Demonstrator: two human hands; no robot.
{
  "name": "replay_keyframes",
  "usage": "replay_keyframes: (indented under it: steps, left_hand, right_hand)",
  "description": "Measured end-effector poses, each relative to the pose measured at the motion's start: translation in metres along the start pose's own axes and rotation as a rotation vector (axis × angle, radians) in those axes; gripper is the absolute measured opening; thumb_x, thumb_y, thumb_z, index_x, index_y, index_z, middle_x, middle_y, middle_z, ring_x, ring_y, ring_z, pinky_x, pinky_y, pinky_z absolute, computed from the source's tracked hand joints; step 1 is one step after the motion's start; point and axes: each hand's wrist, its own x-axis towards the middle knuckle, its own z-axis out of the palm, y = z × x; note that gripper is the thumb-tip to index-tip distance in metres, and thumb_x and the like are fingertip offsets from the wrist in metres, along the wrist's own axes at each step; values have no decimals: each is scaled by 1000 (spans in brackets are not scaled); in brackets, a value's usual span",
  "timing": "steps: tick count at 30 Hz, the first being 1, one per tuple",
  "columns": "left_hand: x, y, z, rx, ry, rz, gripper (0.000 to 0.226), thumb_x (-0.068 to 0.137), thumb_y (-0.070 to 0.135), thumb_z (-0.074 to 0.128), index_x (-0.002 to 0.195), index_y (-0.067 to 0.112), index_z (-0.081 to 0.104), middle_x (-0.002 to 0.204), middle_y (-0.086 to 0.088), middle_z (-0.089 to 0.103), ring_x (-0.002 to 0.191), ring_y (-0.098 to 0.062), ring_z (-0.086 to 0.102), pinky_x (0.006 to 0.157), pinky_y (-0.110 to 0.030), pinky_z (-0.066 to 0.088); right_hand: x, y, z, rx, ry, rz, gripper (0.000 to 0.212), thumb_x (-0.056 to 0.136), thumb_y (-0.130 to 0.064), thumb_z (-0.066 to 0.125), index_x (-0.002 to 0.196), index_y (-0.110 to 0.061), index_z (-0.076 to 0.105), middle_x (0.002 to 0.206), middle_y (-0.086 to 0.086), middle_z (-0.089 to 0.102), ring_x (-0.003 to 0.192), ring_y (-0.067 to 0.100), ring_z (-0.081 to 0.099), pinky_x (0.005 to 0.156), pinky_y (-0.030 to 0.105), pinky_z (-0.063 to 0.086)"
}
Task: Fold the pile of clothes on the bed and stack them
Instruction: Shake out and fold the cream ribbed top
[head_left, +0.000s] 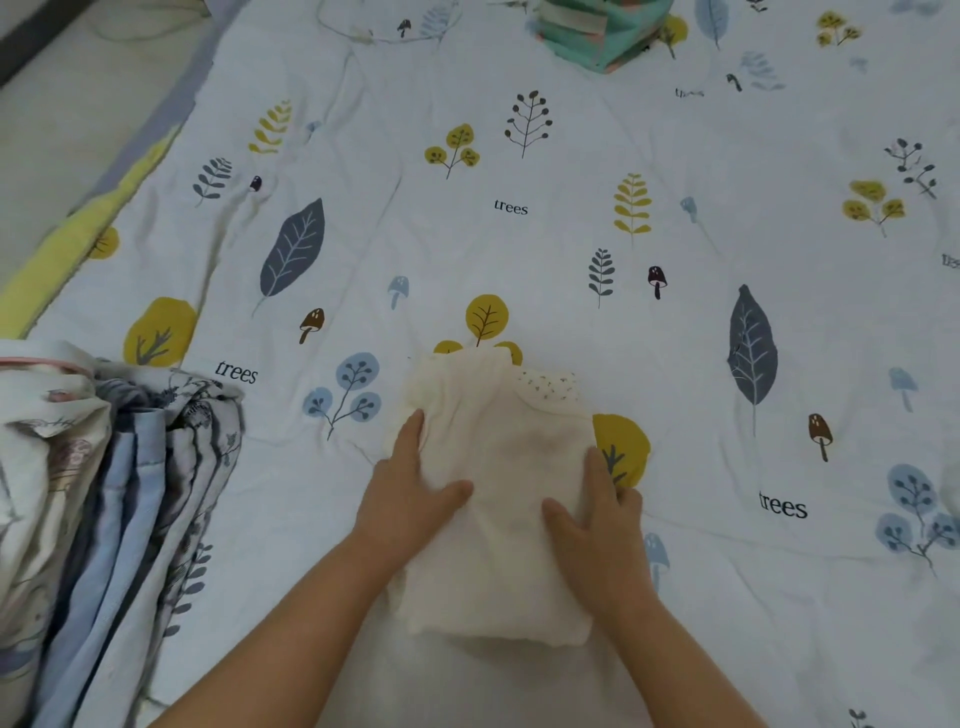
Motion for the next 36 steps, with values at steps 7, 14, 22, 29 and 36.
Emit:
replay_keyframes:
  steps: [7,14,22,29,36]
  left_hand:
    - [-17,3,-27,-316,-128,39,76,74,12,74,135,34,35,129,6,52,112,-14,53,95,-29,45]
    - [-70,22,-74,-456,-126,77,71,70,11,75,120,51,43,113,14,62,102,-9,63,90,-34,52]
    - [-143,56,-160,-535,15,178,79,67,5,76,129,40,42,121,6,60,107,-14,60,93,-39,50]
    - [-210,68,-267,-494,107,278,68,77,3,71,120,49,46,118,12,62,106,-11,61,90,-34,52]
    - [-254,35,-382,-479,185,292,61,76,4,72,110,50,50,105,28,61,90,10,61,67,-11,49]
  right_hand:
    - [-15,-20,-17,189,-162,1,68,77,-14,68,136,-29,37,125,-6,50,103,11,47,86,24,37]
    - [-76,-64,-45,211,-97,-123,62,75,-10,66,128,-34,44,112,-17,51,102,8,50,83,20,37]
    - [-142,-146,-74,312,-98,-278,59,76,-6,67,116,-42,43,99,-33,45,88,-14,46,68,8,38]
    - [-206,-238,-76,389,-192,-413,56,75,-6,66,115,-40,48,111,-21,54,100,1,53,81,28,46]
    - [-258,-323,-20,443,-316,-502,53,77,-9,66,117,-39,48,116,-15,56,109,12,54,96,42,46]
